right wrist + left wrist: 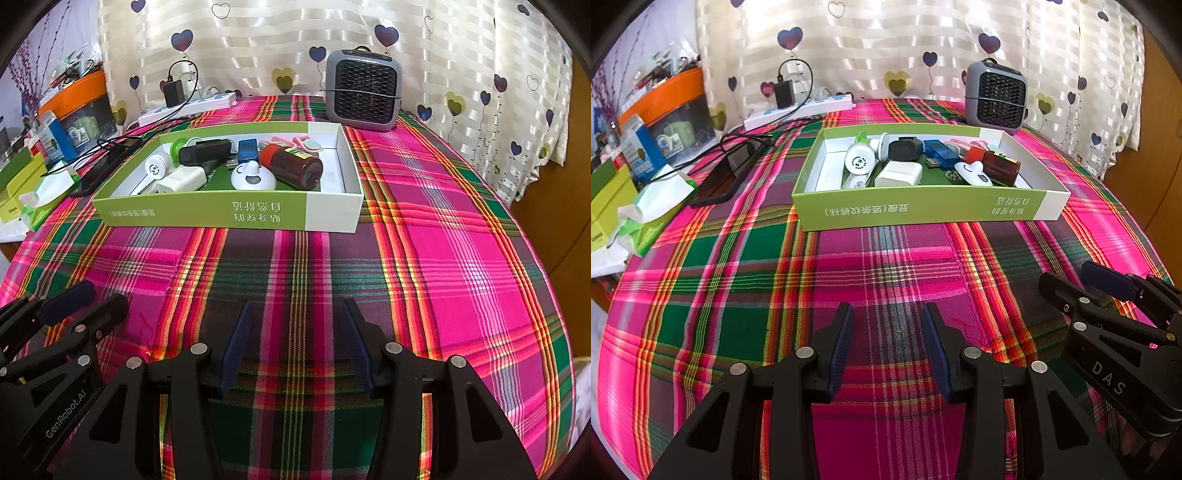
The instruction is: Organize rigid objects
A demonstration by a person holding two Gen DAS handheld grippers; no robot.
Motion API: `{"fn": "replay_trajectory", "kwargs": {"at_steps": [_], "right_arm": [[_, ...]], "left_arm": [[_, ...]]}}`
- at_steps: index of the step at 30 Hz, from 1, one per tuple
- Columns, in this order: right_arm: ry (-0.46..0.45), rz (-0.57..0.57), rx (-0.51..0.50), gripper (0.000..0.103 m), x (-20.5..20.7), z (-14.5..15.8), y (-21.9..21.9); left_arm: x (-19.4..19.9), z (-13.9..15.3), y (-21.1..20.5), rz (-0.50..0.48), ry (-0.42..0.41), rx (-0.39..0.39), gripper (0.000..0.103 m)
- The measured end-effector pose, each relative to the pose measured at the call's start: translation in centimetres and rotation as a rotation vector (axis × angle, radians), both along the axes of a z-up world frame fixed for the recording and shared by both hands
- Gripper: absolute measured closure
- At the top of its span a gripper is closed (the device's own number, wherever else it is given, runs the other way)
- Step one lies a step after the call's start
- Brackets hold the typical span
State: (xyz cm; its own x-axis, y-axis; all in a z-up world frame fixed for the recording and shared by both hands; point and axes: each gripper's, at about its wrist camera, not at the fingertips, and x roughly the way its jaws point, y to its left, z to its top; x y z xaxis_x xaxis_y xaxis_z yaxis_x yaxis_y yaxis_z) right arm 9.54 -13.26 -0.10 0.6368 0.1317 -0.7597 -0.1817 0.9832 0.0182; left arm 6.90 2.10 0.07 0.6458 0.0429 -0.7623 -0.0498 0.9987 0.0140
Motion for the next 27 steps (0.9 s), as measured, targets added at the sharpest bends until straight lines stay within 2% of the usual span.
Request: {"fn": "replay_trajectory", "kwargs": {"at_steps": [20,27], "right_arm": [[0.0,0.0,0.0,0.052,0.0,0.0,0.0],[0.002,0.009,0.001,0.049,-0.01,0.08,0.19]], "left_arm": [[-0.03,-0.01,-0.06,0.0,-0.001,0.0,0.065],[-0.04,-0.02,-0.08,0.0,-0.001,0.0,0.065]]}}
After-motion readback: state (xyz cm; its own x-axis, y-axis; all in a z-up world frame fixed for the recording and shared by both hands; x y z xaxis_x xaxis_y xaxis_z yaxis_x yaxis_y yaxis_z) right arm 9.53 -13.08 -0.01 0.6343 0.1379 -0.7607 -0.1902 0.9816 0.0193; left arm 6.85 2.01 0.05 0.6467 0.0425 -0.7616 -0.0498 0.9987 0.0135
